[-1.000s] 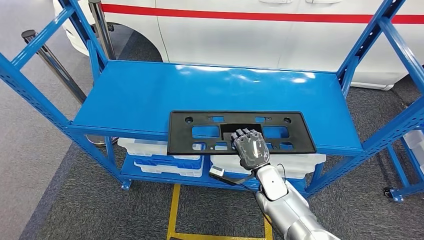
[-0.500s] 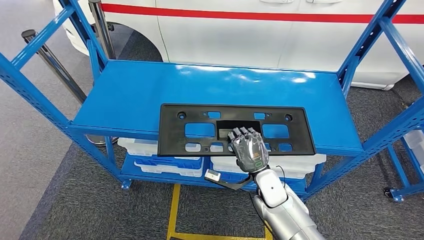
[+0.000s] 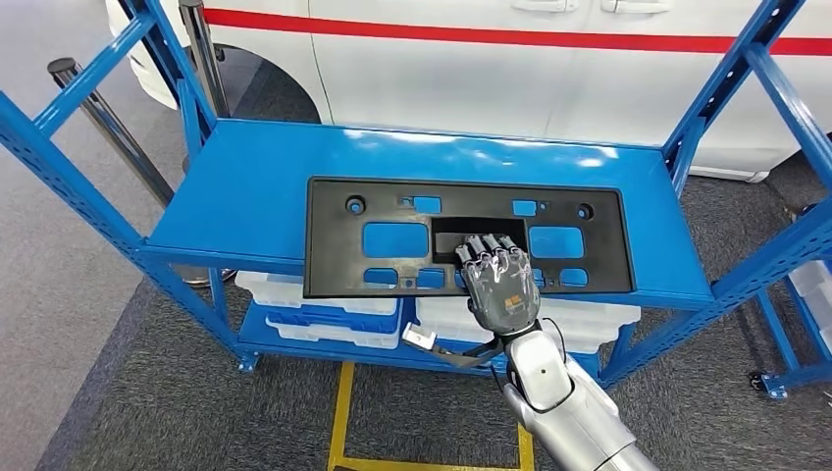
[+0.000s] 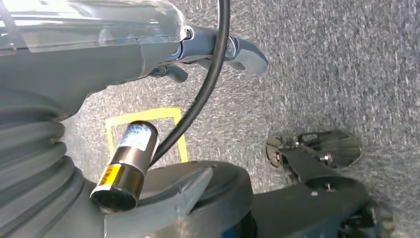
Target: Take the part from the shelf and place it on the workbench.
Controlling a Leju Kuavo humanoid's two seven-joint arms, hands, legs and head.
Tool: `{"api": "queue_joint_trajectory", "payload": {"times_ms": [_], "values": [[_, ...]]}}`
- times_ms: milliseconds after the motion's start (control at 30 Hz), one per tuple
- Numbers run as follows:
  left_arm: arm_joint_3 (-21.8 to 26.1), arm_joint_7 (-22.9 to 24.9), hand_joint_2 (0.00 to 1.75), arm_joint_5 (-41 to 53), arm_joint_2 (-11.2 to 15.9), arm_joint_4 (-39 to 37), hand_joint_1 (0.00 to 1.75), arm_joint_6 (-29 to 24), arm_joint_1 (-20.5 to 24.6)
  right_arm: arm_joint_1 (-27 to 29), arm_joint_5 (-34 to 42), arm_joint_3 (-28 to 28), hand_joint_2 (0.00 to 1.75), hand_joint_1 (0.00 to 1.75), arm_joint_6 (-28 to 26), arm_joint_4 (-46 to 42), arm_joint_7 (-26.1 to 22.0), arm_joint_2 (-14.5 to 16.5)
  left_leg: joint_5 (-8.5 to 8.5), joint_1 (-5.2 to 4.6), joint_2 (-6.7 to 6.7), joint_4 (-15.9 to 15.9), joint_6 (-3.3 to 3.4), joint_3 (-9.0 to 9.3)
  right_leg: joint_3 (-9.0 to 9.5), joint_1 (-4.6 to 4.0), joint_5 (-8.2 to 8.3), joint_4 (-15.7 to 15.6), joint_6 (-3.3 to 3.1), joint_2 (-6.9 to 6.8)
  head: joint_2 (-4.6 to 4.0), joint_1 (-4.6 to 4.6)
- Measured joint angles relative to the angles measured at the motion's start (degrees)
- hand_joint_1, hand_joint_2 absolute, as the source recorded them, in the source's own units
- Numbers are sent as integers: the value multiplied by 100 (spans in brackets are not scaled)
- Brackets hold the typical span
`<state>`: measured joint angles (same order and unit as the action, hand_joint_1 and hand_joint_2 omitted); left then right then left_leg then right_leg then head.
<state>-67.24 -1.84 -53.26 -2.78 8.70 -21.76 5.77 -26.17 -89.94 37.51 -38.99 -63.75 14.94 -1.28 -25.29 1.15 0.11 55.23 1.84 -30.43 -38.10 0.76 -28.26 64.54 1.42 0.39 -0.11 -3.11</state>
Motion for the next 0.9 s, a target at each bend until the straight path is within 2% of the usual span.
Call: {"api": "queue_joint_trajectory", "payload": {"times_ms": [33,67,100,133,200,233,267,300,400,433,467,533,567,600,633,667,733,767,800,867,900], "values": [[-11,4,175,-1,-1,0,0,11,1,1,0,0,175,162,1,1,-3,-20,9,6,1,-1,5,-14,-159,16,-190,379,17,-2,0,-1],[-20,7,175,-2,-1,0,0,20,0,9,0,0,175,162,1,3,-4,-40,9,10,1,15,0,-33,-297,37,-308,705,39,-4,0,-1],[-27,8,175,-3,-2,0,0,22,0,18,0,0,175,162,1,6,-4,-59,4,20,0,40,-6,-53,-368,62,-330,886,66,-6,0,-1],[-33,9,175,-3,-2,0,0,24,1,23,0,0,175,162,1,8,-4,-77,-5,36,-2,72,-22,-75,-336,90,-243,852,97,-9,0,-1],[-44,8,175,-3,-1,-1,0,24,12,22,0,0,175,162,1,9,3,-101,-51,84,-7,175,-94,-123,22,150,75,195,181,-25,0,-2],[-49,5,175,-3,4,-4,0,24,23,21,0,1,175,162,2,7,3,-107,-78,96,-17,234,-145,-162,197,157,190,-106,196,-14,0,-6],[-52,2,175,-3,5,-9,0,22,34,23,1,1,175,162,2,4,-8,-114,-101,92,-27,286,-198,-193,298,160,241,-299,180,1,0,-8],[-55,-1,175,-3,5,-13,0,21,41,27,1,2,175,162,2,2,-39,-122,-112,77,-40,327,-243,-221,318,156,221,-351,134,21,0,-10],[-63,-4,175,-2,2,-20,0,15,45,48,0,2,175,162,1,-4,-224,-134,-119,76,-58,382,-342,-275,232,146,231,-327,-63,42,0,-3],[-65,-4,175,-2,3,-21,0,14,45,53,0,1,175,162,1,-5,-285,-133,-216,87,-52,474,-357,-323,201,138,261,-333,-120,37,0,1],[-68,-4,175,-3,3,-22,0,13,48,57,0,1,175,162,1,-5,-331,-132,-390,90,-45,672,-360,-405,168,129,295,-344,-176,29,0,2],[-77,-6,175,-3,3,-22,0,12,61,71,0,-1,175,162,1,-5,-394,-131,-877,74,-35,1361,-346,-653,84,83,363,-349,-257,10,0,4],[-83,-7,175,-3,3,-22,0,11,66,86,0,-2,175,162,1,-5,-413,-132,-1063,60,-35,1713,-333,-759,36,50,397,-348,-284,1,0,4],[-90,-7,175,-3,4,-22,0,10,68,104,0,-3,175,162,1,-5,-431,-132,-1149,42,-36,1926,-308,-790,-14,13,434,-347,-302,-6,0,4],[-96,-2,175,-3,4,-22,0,9,66,120,1,-7,175,162,1,-5,-452,-132,-1126,20,-36,1936,-269,-721,-61,-23,473,-347,-315,-9,0,4],[-102,3,175,-3,4,-22,0,9,60,132,1,-15,175,162,2,-5,-479,-132,-1014,-12,-36,1736,-211,-547,-108,-59,516,-346,-325,-8,0,4],[-108,12,175,-2,9,-25,0,10,58,146,2,-52,175,162,1,-11,-542,-123,-776,-93,-31,949,-46,-33,-180,-108,599,-346,-327,-8,0,2],[-111,11,175,-2,12,-28,0,10,60,154,2,-84,175,162,1,-16,-570,-118,-689,-132,-23,626,7,163,-196,-110,642,-355,-314,-14,0,-1],[-115,9,175,-1,13,-32,0,9,63,162,2,-114,175,162,0,-21,-589,-109,-647,-166,-16,415,43,273,-201,-98,686,-370,-289,-24,0,-2],[-134,4,175,-1,8,-35,0,10,64,182,2,-160,175,162,1,-38,-611,-95,-542,-207,-8,293,44,280,-188,-67,797,-438,-216,-43,0,-2],[-145,3,175,-1,-1,-35,0,12,63,192,2,-178,175,162,1,-45,-617,-89,-472,-196,2,231,50,262,-189,-64,825,-463,-180,-46,0,-1]]}}
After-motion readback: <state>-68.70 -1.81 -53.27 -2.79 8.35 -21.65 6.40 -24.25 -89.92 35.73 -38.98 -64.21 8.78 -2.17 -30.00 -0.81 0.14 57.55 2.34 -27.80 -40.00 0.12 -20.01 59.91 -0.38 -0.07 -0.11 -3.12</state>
